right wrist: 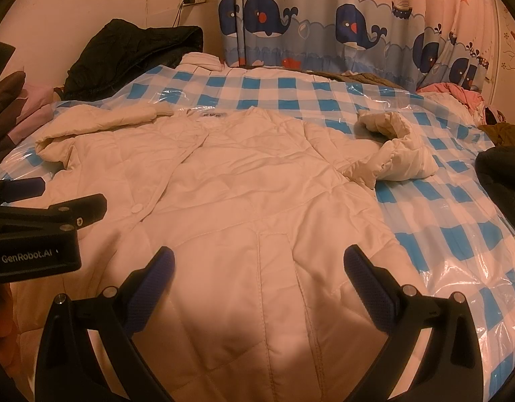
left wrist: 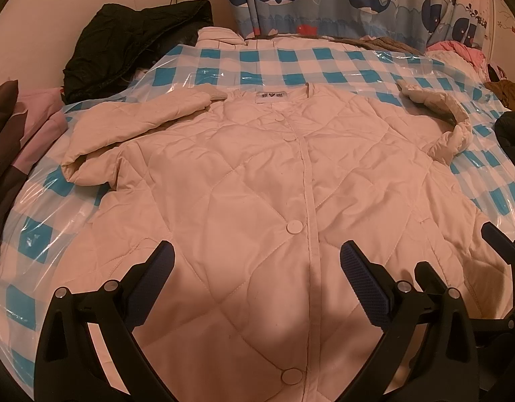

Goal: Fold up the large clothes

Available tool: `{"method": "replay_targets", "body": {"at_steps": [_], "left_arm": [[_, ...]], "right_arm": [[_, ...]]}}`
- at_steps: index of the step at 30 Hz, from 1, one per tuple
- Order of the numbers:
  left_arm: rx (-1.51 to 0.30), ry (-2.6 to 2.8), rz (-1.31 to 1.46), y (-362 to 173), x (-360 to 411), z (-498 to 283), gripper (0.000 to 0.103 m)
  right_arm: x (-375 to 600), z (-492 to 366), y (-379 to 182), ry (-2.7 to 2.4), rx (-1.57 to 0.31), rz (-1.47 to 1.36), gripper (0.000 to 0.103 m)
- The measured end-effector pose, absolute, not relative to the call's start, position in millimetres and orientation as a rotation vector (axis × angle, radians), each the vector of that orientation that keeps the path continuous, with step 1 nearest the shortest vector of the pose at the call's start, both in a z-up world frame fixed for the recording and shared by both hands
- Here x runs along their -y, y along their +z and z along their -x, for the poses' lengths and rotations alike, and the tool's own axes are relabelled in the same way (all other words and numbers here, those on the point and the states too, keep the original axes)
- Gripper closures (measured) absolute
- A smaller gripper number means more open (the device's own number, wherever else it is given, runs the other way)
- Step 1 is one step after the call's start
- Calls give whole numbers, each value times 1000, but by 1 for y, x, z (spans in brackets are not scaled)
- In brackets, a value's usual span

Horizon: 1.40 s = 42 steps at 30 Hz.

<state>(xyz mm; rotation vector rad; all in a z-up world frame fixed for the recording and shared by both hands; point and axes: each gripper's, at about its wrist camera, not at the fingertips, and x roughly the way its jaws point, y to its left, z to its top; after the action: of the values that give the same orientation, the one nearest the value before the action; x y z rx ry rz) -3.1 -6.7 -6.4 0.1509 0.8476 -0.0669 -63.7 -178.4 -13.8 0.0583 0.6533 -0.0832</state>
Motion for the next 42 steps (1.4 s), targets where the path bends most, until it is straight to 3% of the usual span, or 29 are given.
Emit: {"method": "replay_targets", "body": {"at_steps": [31,33,38,42], "left_arm": [[-836,-65,-148,-7,6,3,8],[-870,-72,-132,-8,5,3,8],[-883,-55,-66,-11,-5,1,8],[-892,-89,25,-11,-9,-2,8]], "right_arm": [[184,62,-21,-107,-671,-66,6],[186,62,-12,-58,-700,-66,6],[274,65,64,-145,-490,-113,6],[354,-21,92,-278,-645,23,6]]}}
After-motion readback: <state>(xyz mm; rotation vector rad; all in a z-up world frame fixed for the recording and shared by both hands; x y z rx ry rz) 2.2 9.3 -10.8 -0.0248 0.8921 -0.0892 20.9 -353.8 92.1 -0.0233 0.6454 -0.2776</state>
